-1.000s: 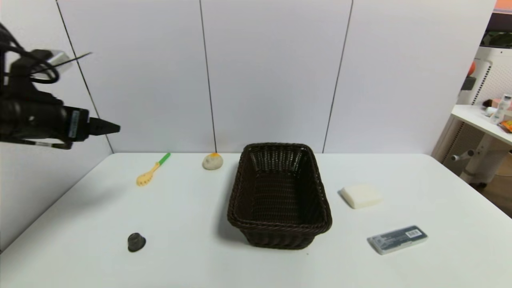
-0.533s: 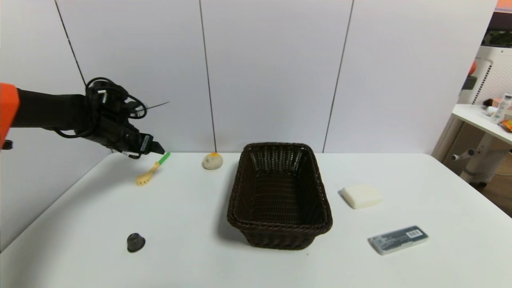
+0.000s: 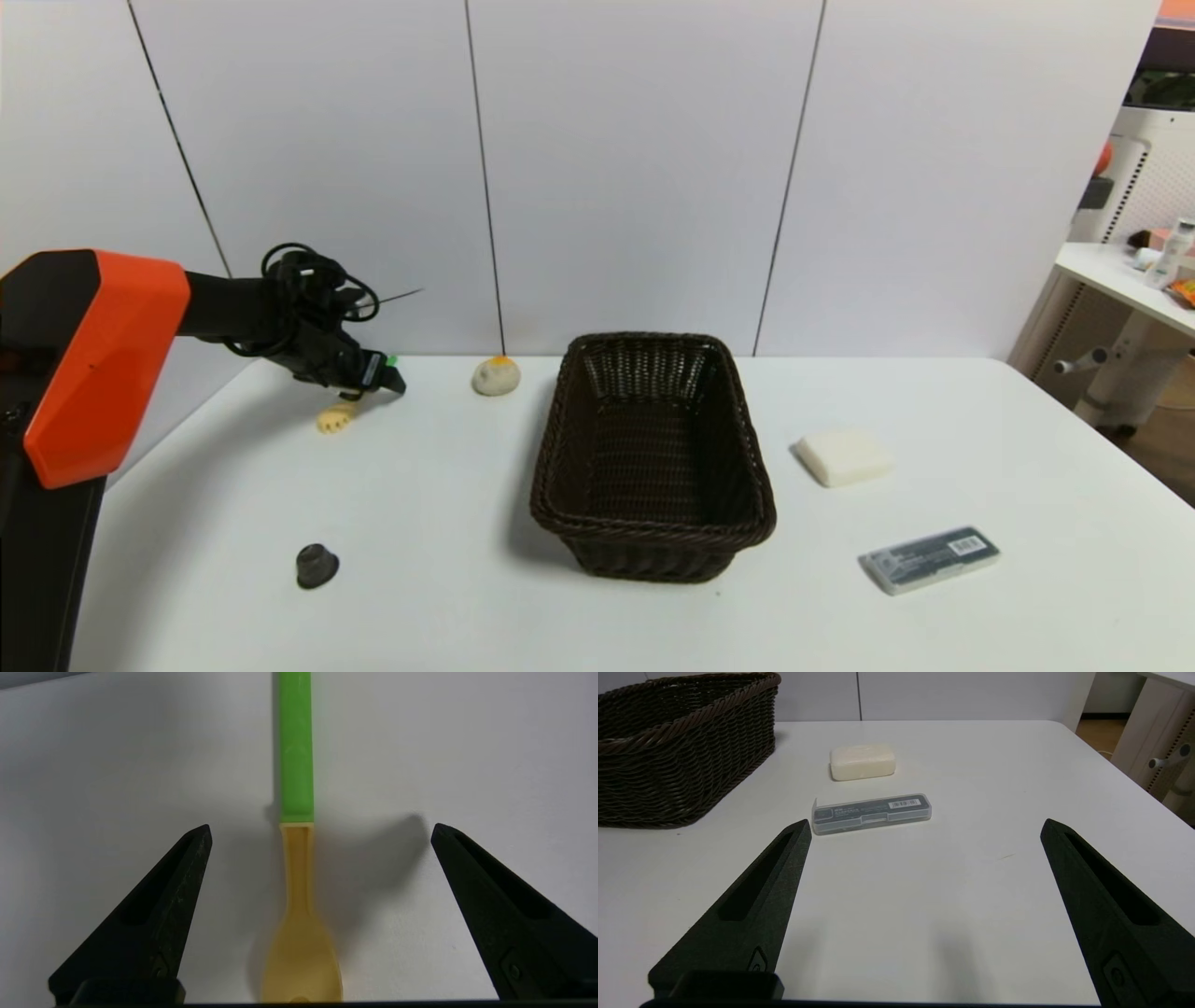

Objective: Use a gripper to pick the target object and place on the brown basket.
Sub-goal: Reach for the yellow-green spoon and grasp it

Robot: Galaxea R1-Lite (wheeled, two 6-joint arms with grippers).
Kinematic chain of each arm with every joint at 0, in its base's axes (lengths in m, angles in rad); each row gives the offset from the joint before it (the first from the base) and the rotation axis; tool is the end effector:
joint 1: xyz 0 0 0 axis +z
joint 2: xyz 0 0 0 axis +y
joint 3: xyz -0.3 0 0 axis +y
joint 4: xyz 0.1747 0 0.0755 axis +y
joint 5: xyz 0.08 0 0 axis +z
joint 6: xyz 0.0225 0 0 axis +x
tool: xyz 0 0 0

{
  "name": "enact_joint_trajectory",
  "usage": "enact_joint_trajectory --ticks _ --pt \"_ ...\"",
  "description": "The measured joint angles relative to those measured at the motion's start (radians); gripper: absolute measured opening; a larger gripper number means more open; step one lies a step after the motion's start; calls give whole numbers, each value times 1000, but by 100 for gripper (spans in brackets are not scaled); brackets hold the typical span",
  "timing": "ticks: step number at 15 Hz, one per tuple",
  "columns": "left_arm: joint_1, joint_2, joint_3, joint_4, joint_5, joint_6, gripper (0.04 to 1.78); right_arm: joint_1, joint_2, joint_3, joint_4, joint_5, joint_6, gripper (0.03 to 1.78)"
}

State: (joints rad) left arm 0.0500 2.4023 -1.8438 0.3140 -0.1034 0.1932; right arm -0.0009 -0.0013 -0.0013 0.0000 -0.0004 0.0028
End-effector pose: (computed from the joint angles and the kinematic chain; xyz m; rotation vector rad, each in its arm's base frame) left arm 0.4752 0.0215 0.0952 0.1140 0.8615 -0.1337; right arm -0.0230 0.0000 0.0758 0.0028 -0.0026 -0.0013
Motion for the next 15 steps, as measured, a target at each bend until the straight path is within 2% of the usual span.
enact_joint_trajectory --ticks 10,13,15 --pt "22 39 -19 -7 -1 -2 169 0 0 0 0 0 0 170" --pt "30 37 -19 -5 0 -1 126 0 0 0 0 0 0 170" --pt "31 37 -19 -1 0 0 104 0 0 0 0 0 0 170"
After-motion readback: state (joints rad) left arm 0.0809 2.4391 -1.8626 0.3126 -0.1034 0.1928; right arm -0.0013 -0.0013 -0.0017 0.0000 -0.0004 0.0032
